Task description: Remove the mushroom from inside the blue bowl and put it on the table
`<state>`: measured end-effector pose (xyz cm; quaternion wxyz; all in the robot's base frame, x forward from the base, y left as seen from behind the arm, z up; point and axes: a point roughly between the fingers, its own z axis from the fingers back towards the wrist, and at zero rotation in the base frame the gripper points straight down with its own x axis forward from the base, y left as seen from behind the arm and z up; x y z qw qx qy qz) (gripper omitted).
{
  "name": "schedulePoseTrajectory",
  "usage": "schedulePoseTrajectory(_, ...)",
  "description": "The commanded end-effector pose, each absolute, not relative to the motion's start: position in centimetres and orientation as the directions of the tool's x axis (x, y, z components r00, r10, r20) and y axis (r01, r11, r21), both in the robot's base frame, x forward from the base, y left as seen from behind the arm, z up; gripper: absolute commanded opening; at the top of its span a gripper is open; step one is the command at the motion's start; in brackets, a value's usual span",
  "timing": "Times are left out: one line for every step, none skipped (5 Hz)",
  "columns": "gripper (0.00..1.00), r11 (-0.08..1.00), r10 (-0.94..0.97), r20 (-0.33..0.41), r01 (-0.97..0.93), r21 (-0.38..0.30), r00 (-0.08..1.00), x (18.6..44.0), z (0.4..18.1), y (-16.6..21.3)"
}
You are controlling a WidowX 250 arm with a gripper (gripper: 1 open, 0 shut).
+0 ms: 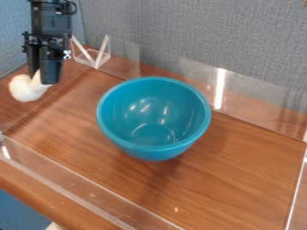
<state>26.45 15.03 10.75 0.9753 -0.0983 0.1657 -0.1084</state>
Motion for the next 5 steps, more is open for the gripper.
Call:
schedulePoseTrajectory(0.00, 0.959, -0.260, -0.225, 0.223, -0.176, 0.939, 26.1, 13.2, 15.5)
schedulePoseTrajectory(0.00, 0.952, -0.283, -0.208, 0.248, -0.179, 0.936, 25.8, 13.1, 15.8)
schedulePoseTrajectory(0.00, 0.950, -0.289, -0.189, 0.257, -0.177, 0.938, 25.5, 13.5, 16.7)
schedulePoseTrajectory(0.00, 0.948, -0.296, -0.179, 0.266, -0.176, 0.938, 25.3, 13.4, 17.5)
schedulePoseTrajectory(0.00, 0.942, -0.315, -0.170, 0.287, -0.173, 0.934, 25.1, 13.7, 18.3)
